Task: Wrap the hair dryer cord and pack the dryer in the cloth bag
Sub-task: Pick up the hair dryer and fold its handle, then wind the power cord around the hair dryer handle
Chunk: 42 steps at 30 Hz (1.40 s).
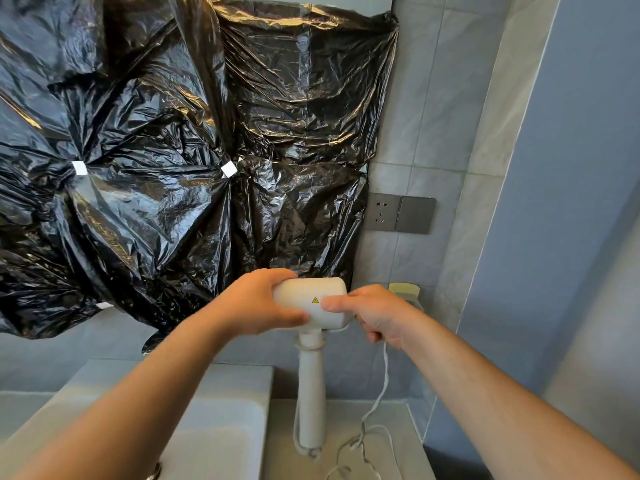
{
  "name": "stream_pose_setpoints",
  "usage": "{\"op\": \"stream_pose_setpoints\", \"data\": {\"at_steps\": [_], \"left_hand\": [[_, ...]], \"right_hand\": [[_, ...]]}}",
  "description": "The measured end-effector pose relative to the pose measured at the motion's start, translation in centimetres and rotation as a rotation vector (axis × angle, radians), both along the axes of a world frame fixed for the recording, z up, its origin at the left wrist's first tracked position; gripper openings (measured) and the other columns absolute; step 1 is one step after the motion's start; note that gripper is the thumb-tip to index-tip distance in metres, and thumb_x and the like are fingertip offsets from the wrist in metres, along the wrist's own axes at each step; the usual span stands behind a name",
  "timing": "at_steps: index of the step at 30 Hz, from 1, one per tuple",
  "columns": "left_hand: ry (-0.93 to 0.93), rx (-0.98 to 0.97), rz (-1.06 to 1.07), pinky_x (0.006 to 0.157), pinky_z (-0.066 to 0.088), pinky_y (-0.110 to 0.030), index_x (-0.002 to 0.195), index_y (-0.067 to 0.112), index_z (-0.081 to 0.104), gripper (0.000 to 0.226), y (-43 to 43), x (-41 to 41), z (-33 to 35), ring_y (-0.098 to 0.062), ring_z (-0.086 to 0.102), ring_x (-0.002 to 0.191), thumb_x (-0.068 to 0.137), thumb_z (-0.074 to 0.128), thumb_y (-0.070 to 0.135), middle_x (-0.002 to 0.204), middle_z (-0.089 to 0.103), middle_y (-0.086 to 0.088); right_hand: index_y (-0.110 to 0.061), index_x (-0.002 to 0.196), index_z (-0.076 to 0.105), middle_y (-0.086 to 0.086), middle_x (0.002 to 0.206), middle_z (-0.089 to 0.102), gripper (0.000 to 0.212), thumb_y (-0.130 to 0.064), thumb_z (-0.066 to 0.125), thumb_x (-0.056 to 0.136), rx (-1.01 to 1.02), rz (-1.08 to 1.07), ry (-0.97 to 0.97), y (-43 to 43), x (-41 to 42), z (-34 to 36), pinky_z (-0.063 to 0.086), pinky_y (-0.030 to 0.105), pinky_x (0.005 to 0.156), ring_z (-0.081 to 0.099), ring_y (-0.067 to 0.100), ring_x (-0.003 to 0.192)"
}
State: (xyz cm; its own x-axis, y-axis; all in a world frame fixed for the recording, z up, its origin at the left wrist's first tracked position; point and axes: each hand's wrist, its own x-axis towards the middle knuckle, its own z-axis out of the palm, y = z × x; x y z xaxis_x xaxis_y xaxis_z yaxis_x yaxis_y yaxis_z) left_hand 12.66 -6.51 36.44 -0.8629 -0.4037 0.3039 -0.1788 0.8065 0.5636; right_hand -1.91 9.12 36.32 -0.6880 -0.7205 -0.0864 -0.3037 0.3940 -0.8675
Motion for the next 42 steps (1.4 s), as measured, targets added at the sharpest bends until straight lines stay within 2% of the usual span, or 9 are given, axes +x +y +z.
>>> {"op": "stream_pose_setpoints", "data": {"at_steps": [4, 9, 13, 18, 27, 30, 34, 37, 42], "left_hand": [[-0.25, -0.12, -0.04, 0.074, 0.057, -0.033, 0.106, 0.032, 0.058, 0.06, 0.8, -0.9, 1.1, -0.011, 0.064, 0.085, 0.053, 0.083, 0.046, 0.096, 0.065, 0.01], [0.046, 0.185, 0.105, 0.069, 0.059, -0.039, 0.101, 0.032, 0.055, 0.059, 0.9, -2.1, -2.5, -0.017, 0.068, 0.083, 0.05, 0.081, 0.046, 0.091, 0.068, 0.007], [0.403, 0.462, 0.25, 0.058, 0.059, -0.048, 0.085, 0.02, 0.064, 0.039, 0.9, -2.9, -3.7, -0.021, 0.068, 0.067, 0.057, 0.083, 0.039, 0.074, 0.069, -0.003], [0.628, 0.698, 0.208, 0.059, 0.057, -0.045, 0.084, 0.012, 0.069, 0.041, 1.3, -2.7, -2.7, -0.023, 0.066, 0.065, 0.057, 0.076, 0.042, 0.075, 0.07, -0.014], [0.615, 1.171, 0.138, 0.072, 0.057, -0.049, 0.109, 0.007, 0.066, 0.067, 1.6, -2.8, -2.7, -0.036, 0.069, 0.084, 0.059, 0.075, 0.051, 0.096, 0.069, -0.022], [0.543, 1.265, 0.026, 0.067, 0.056, -0.042, 0.117, 0.007, 0.062, 0.055, 1.2, -1.8, -3.0, -0.031, 0.066, 0.077, 0.078, 0.068, 0.045, 0.092, 0.068, -0.019], [0.293, 1.174, -0.234, 0.055, 0.055, -0.033, 0.119, 0.007, 0.06, 0.067, -0.2, 0.2, -2.9, -0.024, 0.068, 0.068, 0.066, 0.071, 0.047, 0.082, 0.071, -0.013], [0.138, 0.99, -0.415, 0.058, 0.057, -0.036, 0.118, 0.009, 0.06, 0.09, -1.2, 1.2, -2.6, -0.026, 0.071, 0.075, 0.044, 0.088, 0.053, 0.089, 0.073, -0.013], [0.04, 0.582, -0.331, 0.067, 0.057, -0.035, 0.112, 0.018, 0.062, 0.077, -2.4, 1.4, -1.1, -0.022, 0.07, 0.083, 0.044, 0.086, 0.043, 0.094, 0.072, -0.006]], "right_hand": [[-0.006, 0.09, 0.072, 0.0, 0.067, 0.053, 0.065, -0.056, 0.08, 0.05, 0.13, 0.128, 0.262, -0.6, 0.9, 1.3, 0.025, 0.021, 0.041, 0.042, 0.015, 0.06], [0.002, 0.075, 0.065, 0.006, 0.063, 0.046, 0.042, -0.038, 0.071, 0.067, 0.007, 0.147, 0.437, -1.2, 1.6, 2.5, 0.031, 0.031, 0.056, 0.037, 0.012, 0.057], [-0.009, 0.087, 0.058, 0.004, 0.065, 0.05, 0.013, -0.013, 0.047, 0.083, -0.184, 0.009, 0.269, -1.5, 2.8, 1.9, 0.03, 0.027, 0.052, 0.04, 0.016, 0.057], [-0.023, 0.093, 0.058, -0.002, 0.059, 0.06, 0.022, -0.01, 0.041, 0.091, -0.417, 0.052, 0.075, -1.4, 4.0, 0.5, 0.03, 0.019, 0.046, 0.038, 0.004, 0.044], [-0.017, 0.102, 0.062, 0.003, 0.064, 0.06, 0.018, -0.007, 0.047, 0.097, -0.516, 0.167, -0.119, -0.5, 4.3, -1.4, 0.025, 0.018, 0.038, 0.032, 0.009, 0.042], [-0.015, 0.082, 0.064, 0.001, 0.054, 0.052, 0.015, -0.014, 0.056, 0.094, -0.42, 0.148, -0.126, 0.1, 3.4, -1.7, 0.028, 0.02, 0.038, 0.034, 0.009, 0.04], [-0.012, 0.074, 0.06, -0.008, 0.042, 0.05, 0.016, -0.018, 0.065, 0.089, -0.265, 0.206, -0.088, 1.2, 2.3, -1.7, 0.034, 0.02, 0.042, 0.041, 0.006, 0.037], [-0.012, 0.081, 0.065, 0.0, 0.06, 0.063, 0.005, -0.012, 0.068, 0.077, -0.175, 0.283, -0.223, 2.0, 1.3, -0.5, 0.043, 0.019, 0.043, 0.055, 0.006, 0.046], [-0.01, 0.08, 0.067, 0.003, 0.064, 0.067, 0.017, 0.002, 0.058, 0.087, -0.012, 0.346, -0.134, 1.8, 1.0, 0.5, 0.039, 0.017, 0.042, 0.049, 0.008, 0.05]]}}
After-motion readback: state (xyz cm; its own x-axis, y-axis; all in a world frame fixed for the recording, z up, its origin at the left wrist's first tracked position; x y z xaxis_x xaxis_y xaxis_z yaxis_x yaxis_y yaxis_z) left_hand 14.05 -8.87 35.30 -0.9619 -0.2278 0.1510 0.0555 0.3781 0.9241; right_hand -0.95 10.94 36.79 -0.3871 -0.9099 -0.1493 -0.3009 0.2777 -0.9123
